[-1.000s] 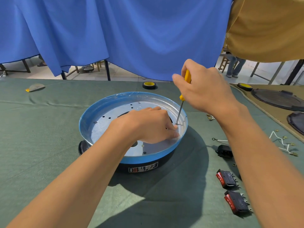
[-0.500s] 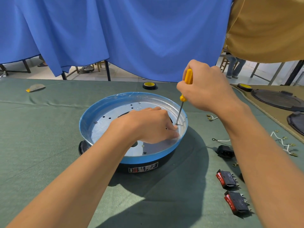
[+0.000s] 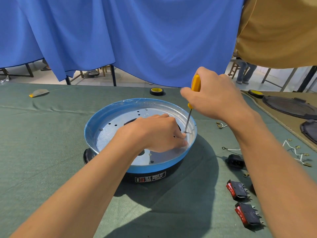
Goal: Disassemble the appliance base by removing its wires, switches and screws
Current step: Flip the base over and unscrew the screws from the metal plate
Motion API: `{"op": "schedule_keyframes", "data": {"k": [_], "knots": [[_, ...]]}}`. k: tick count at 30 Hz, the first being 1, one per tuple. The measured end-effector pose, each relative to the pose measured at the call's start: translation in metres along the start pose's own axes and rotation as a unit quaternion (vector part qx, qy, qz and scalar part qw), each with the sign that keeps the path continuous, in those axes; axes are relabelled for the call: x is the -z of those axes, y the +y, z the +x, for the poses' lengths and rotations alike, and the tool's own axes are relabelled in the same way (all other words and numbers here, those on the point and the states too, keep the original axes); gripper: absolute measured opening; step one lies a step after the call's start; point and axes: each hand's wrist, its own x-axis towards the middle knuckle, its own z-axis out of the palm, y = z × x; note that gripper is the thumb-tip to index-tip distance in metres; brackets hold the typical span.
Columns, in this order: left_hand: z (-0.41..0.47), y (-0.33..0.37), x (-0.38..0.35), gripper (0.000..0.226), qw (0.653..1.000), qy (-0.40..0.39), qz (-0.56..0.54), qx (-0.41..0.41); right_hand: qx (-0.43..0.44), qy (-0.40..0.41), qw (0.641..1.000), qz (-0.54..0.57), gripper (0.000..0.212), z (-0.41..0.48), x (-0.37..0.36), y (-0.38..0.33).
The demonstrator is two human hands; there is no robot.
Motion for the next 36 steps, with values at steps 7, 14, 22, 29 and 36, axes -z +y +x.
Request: {"op": "schedule_keyframes", "data": {"k": [7,14,22,29,36], "knots": [[0.0005,-0.0014,-0.0009,0.039,1.0,0.001,-0.001,0.0,-0.008,-0.008,1.0,0.021,0.024,0.0011,-0.0002,0.0018],[0.0023,-0.0026,-0.0014,0.038,1.0,0.006,-0.009,-0.009,-0.011,0.019,1.0,0.022,0.025,0.0018,-0.0008,0.0007],[0.002,-0.0024,-0.0016,0.039,1.0,0.004,-0.009,-0.011,-0.011,0.017,1.0,-0.007,0.036,-0.0018,0.0,0.0009],[0.0022,-0.0028,-0.0014,0.039,1.0,0.003,-0.007,-0.005,-0.01,-0.005,1.0,0.022,0.023,-0.0007,0.0018,0.0012],[0.0018,-0.0025,-0.0014,0.04,1.0,0.001,-0.005,-0.004,-0.001,0.006,1.0,-0.001,0.021,-0.0012,0.0017,0.0013]]}}
